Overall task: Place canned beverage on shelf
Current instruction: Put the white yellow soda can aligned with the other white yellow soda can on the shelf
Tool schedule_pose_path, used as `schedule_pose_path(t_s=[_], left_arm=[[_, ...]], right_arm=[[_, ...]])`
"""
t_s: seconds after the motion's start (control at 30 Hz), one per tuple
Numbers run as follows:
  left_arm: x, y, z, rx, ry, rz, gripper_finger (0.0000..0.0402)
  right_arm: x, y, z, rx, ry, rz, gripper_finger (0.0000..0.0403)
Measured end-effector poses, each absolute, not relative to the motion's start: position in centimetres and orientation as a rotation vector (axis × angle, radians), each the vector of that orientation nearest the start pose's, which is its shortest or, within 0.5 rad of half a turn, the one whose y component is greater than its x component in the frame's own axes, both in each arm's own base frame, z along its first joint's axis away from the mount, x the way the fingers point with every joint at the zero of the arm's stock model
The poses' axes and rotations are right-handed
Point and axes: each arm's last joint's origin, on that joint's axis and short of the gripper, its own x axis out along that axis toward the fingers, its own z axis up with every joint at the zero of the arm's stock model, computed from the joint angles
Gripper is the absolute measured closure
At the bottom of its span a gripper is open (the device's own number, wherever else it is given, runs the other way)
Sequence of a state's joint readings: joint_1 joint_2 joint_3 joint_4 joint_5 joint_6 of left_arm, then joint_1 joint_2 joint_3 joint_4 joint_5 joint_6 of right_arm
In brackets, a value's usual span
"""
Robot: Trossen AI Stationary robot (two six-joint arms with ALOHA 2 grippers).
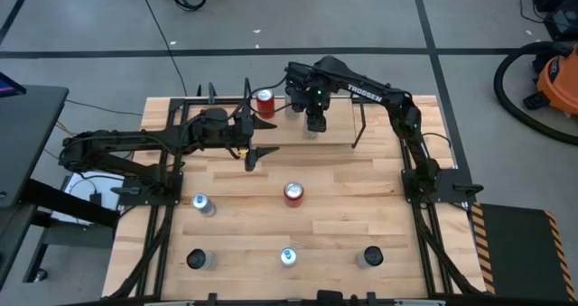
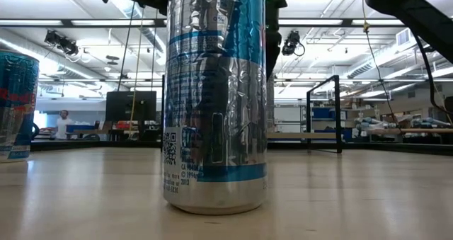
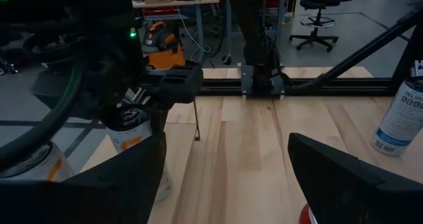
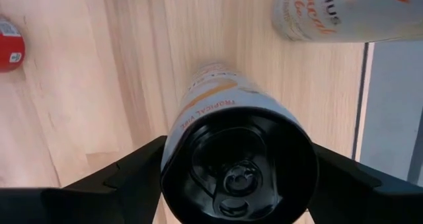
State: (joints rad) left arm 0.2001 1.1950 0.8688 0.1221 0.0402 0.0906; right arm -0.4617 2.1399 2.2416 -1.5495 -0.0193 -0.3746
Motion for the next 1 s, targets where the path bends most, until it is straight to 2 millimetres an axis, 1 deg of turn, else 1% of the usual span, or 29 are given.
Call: schedule_pose_path(t_s=[0.13, 0.57, 0.77, 1.0], left_arm=[[26.39, 5.22, 30.76, 0.065, 0.211, 0.150, 0.0079], [26.39, 5.22, 30.76, 0.066, 0.212, 0.150, 0.0079], [26.38, 5.22, 30.68, 0.066, 0.220, 0.149, 0.0079], [26.37, 5.23, 30.60, 0.074, 0.228, 0.148, 0.0079]], right_arm=[[36.96, -17.91, 31.44, 0.036, 1.460, -0.079, 0.0091], [37.05, -17.98, 31.45, 0.027, 1.452, -0.088, 0.0091], [37.02, -18.11, 31.48, 0.005, 1.465, -0.136, 0.0091], [36.47, -17.78, 32.42, 0.012, 1.447, -0.134, 0.0091]])
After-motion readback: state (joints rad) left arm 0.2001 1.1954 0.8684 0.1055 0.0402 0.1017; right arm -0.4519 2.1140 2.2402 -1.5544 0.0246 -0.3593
